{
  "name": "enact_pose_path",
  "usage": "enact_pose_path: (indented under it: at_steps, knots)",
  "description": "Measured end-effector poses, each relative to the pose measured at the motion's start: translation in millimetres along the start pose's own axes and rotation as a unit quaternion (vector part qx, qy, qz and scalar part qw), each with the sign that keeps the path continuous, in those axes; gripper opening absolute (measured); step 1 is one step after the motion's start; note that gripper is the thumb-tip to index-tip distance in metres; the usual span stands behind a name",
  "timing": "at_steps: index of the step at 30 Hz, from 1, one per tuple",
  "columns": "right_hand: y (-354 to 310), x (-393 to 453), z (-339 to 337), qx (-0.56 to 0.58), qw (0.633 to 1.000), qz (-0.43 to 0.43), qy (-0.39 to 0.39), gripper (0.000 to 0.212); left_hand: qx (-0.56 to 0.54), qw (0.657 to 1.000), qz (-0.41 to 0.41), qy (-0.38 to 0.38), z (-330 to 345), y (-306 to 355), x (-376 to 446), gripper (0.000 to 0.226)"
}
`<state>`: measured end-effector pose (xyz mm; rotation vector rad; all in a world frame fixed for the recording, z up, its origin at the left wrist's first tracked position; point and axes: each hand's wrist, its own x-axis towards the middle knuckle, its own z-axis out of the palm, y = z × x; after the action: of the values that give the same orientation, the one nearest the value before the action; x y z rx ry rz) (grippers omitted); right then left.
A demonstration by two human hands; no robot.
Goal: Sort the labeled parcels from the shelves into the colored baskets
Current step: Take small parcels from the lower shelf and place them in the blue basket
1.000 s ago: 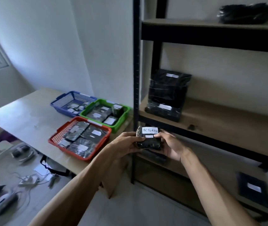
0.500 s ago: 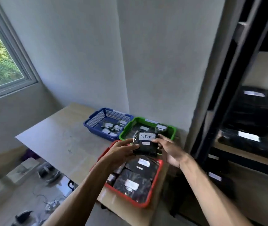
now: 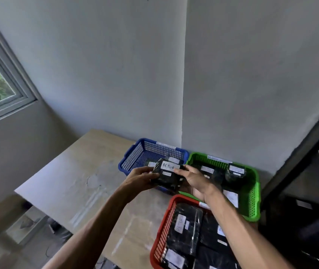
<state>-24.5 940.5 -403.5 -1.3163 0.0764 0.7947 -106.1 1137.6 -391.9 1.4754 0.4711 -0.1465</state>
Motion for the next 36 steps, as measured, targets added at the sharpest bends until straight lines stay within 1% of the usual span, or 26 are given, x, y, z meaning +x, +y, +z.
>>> enact_pose_path:
  at_steps: [1,2,4,6,9,10,12,14,17,18,19,20,21,22,24,25,26,27,30,31,32,34,36]
  knots:
    - [0.5,15.1,8.9,0.007,1.0,0.003,0.017,0.024,0.002,1.0,0.003,0.0,-11.4,0.9,15.7,0.025]
    - [2.3,31.8,16.9,0.011,0.999,0.006,0.031,0.022,0.004,1.0,0.005,0.001,-23.7,1.1,32.8,0.023]
    - [4.4,66.2,33.7,0.016,0.998,0.008,0.056,0.031,0.006,1.0,0.0,0.002,-48.9,1.4,69.2,0.025]
    - [4.0,99.9,51.2,0.03,0.996,0.007,0.085,0.029,0.005,1.0,-0.014,0.001,-72.8,2.2,105.0,0.025]
    - [0.3,149.1,73.6,0.043,0.991,0.022,0.123,0.023,-0.035,0.998,-0.038,0.025,-102.0,3.4,155.8,0.019]
    - [-0.2,165.6,77.9,0.043,0.99,0.029,0.133,0.023,-0.046,0.997,-0.047,0.033,-109.2,5.1,170.3,0.018]
    - [0.5,197.2,85.0,0.03,0.989,0.04,0.137,0.03,-0.051,0.996,-0.061,0.032,-122.7,6.4,199.9,0.022]
    - [1.6,226.7,86.9,0.016,0.988,0.048,0.146,0.035,-0.04,0.997,-0.07,0.002,-133.3,6.9,228.6,0.026]
    - [0.8,261.6,79.4,0.007,0.98,0.056,0.193,0.033,-0.012,0.994,-0.086,-0.071,-140.7,-0.7,269.0,0.031]
    - [2.6,271.9,73.2,0.005,0.976,0.056,0.212,0.033,0.038,0.992,-0.081,-0.088,-141.8,-7.2,281.6,0.036]
    - [5.2,281.7,66.2,-0.005,0.971,0.056,0.232,0.033,0.123,0.986,-0.061,-0.098,-142.0,-15.0,294.7,0.042]
    - [9.7,291.4,57.4,-0.021,0.966,0.056,0.253,0.034,0.237,0.965,-0.03,-0.109,-142.0,-23.7,306.8,0.049]
    - [15.6,300.7,47.8,-0.034,0.961,0.055,0.268,0.036,0.349,0.928,0.004,-0.131,-141.2,-34.1,317.5,0.056]
    - [22.6,308.9,38.2,-0.041,0.959,0.054,0.276,0.038,0.447,0.879,0.039,-0.163,-138.9,-42.1,324.4,0.063]
    - [29.8,317.4,28.9,-0.041,0.955,0.057,0.288,0.036,0.571,0.781,0.108,-0.228,-133.6,-59.7,335.4,0.079]
    - [30.0,318.9,29.0,-0.04,0.954,0.062,0.292,0.035,0.606,0.744,0.132,-0.247,-131.5,-67.6,339.5,0.086]
    - [31.3,320.8,28.3,-0.043,0.953,0.066,0.292,0.037,0.627,0.722,0.146,-0.254,-130.2,-72.9,341.8,0.09]
    - [36.1,325.4,25.5,-0.049,0.953,0.068,0.291,0.041,0.635,0.714,0.159,-0.25,-130.3,-78.0,344.3,0.09]
    - [48.3,336.5,21.7,-0.102,0.947,0.063,0.298,0.063,0.632,0.716,0.188,-0.229,-134.9,-80.1,347.5,0.084]
    - [44.7,335.9,28.0,-0.13,0.943,0.063,0.299,0.067,0.637,0.711,0.197,-0.222,-138.7,-78.9,349.4,0.08]
    - [40.2,335.4,35.8,-0.156,0.94,0.06,0.298,0.065,0.643,0.706,0.202,-0.216,-143.3,-77.1,350.7,0.078]
    - [30.6,334.3,52.0,-0.197,0.934,0.042,0.296,0.051,0.662,0.694,0.195,-0.204,-154.2,-74.8,352.8,0.077]
    - [27.7,339.6,60.5,-0.239,0.924,0.029,0.298,0.045,0.681,0.682,0.19,-0.186,-162.2,-71.8,352.0,0.077]
